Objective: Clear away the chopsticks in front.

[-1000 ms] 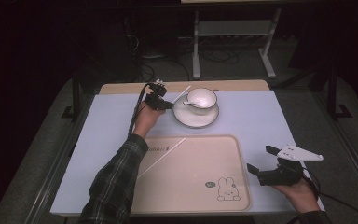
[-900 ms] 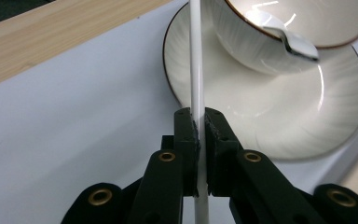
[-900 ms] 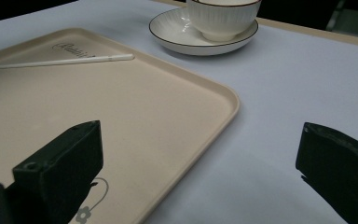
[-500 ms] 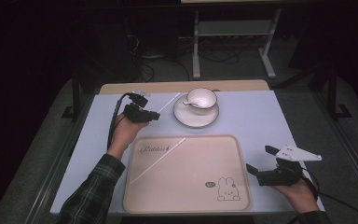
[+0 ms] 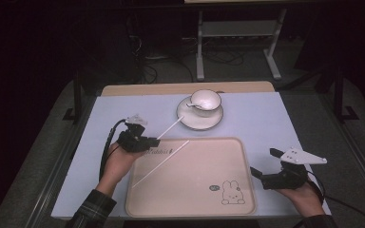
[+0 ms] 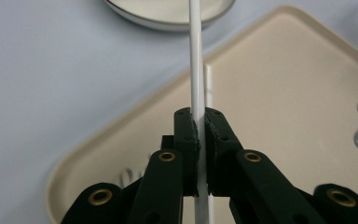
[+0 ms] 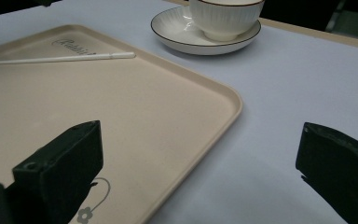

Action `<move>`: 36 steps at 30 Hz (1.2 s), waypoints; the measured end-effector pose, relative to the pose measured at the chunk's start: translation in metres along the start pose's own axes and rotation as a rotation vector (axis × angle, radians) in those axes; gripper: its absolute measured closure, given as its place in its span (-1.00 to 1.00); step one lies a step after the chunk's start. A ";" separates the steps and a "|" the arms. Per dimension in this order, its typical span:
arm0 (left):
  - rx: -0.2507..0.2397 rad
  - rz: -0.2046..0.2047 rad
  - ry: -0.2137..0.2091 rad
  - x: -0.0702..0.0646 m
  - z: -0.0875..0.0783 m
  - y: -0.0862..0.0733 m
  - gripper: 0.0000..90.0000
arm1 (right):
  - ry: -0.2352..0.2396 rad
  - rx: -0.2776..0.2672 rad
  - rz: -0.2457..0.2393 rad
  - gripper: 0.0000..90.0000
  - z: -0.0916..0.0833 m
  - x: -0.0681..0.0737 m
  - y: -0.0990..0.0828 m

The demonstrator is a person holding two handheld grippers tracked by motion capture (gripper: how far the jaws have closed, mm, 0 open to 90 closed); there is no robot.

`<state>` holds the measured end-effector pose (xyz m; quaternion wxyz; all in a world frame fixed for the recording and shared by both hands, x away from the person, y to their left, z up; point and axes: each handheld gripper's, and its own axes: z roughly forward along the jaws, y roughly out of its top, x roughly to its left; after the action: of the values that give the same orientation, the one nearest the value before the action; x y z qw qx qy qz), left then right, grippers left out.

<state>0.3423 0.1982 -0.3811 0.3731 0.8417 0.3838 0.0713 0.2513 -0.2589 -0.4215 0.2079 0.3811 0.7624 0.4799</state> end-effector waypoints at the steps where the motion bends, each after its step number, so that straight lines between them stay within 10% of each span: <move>1: 0.007 0.005 0.001 -0.003 0.001 -0.004 0.87 | -0.001 0.000 0.000 -1.00 0.000 0.000 0.000; 20: 0.181 0.069 -0.008 -0.031 0.042 -0.036 0.87 | 0.001 -0.002 -0.006 -1.00 0.000 0.000 0.001; 36: 0.160 0.060 -0.018 -0.032 0.041 -0.036 0.79 | 0.000 -0.003 -0.005 -1.00 0.000 0.001 0.001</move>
<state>0.3155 0.1676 -0.4297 0.3057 0.8804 0.3598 0.0440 0.2509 -0.2582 -0.4204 0.2097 0.3789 0.7626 0.4805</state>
